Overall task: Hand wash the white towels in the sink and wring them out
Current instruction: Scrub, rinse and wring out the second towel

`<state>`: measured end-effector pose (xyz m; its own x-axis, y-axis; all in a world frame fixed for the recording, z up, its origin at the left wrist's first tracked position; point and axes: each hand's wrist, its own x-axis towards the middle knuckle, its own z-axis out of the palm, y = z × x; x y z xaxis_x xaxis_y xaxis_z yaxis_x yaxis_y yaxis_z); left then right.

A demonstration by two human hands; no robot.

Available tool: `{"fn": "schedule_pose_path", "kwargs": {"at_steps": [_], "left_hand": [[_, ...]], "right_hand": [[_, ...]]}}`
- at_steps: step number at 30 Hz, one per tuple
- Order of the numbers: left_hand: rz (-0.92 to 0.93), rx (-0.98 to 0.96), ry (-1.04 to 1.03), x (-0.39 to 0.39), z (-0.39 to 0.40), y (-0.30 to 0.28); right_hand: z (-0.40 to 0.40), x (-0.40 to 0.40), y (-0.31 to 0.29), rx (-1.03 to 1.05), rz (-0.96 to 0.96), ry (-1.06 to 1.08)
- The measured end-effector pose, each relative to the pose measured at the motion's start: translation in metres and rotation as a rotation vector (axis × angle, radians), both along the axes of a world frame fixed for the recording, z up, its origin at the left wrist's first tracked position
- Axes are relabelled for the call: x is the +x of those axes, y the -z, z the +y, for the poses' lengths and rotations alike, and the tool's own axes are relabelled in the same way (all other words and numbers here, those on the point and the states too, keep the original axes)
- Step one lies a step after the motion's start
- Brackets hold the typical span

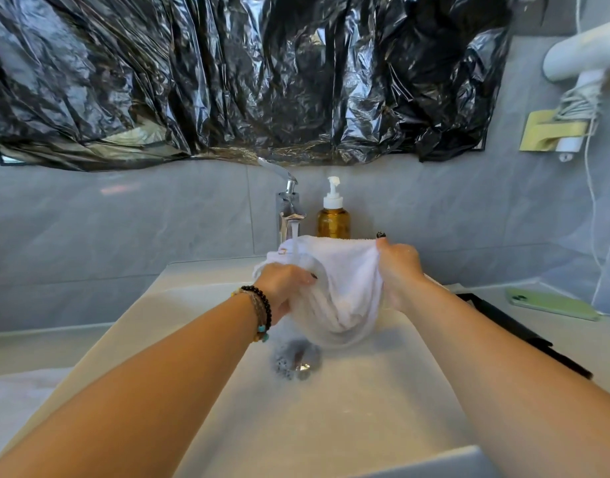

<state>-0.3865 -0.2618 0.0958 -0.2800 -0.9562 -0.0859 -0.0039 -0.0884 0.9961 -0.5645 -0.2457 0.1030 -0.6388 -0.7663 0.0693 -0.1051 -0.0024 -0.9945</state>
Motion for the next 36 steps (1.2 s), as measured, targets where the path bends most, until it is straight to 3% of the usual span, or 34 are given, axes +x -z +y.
{"fn": "schedule_pose_path", "kwargs": {"at_steps": [4, 7, 11, 17, 20, 23, 26, 30, 33, 36], "left_hand": [[-0.039, -0.104, -0.115, 0.017, -0.007, -0.009], [0.059, -0.063, -0.238, 0.024, -0.014, -0.014], [0.197, -0.017, -0.11, 0.017, -0.014, -0.007], [0.22, -0.022, -0.005, 0.004, -0.003, -0.012], [0.126, -0.048, -0.027, 0.011, -0.003, -0.02], [-0.127, -0.313, -0.151, 0.021, -0.005, -0.027], [-0.335, -0.531, -0.294, 0.034, -0.004, -0.038], [-0.574, -0.528, -0.38, 0.048, -0.007, -0.039], [-0.521, -0.52, -0.29, 0.05, -0.002, -0.04], [-0.504, -0.637, -0.025, 0.048, 0.01, -0.04]], "right_hand": [[0.005, 0.002, 0.0, -0.154, 0.161, 0.074], [0.015, 0.009, 0.0, -0.166, 0.266, 0.037], [0.021, 0.036, 0.004, -0.111, 0.488, -0.148], [0.012, 0.069, 0.014, -0.081, 0.41, -0.471], [0.01, 0.064, 0.021, -0.034, 0.586, -0.545], [0.018, 0.058, 0.018, -0.013, 0.78, -0.647], [0.024, 0.055, 0.009, 0.017, 0.679, -0.601], [0.027, 0.048, 0.0, -0.112, 0.792, -0.333], [0.025, 0.049, 0.002, -0.221, 0.696, -0.261], [0.022, 0.058, -0.009, -0.274, 0.478, -0.212]]}}
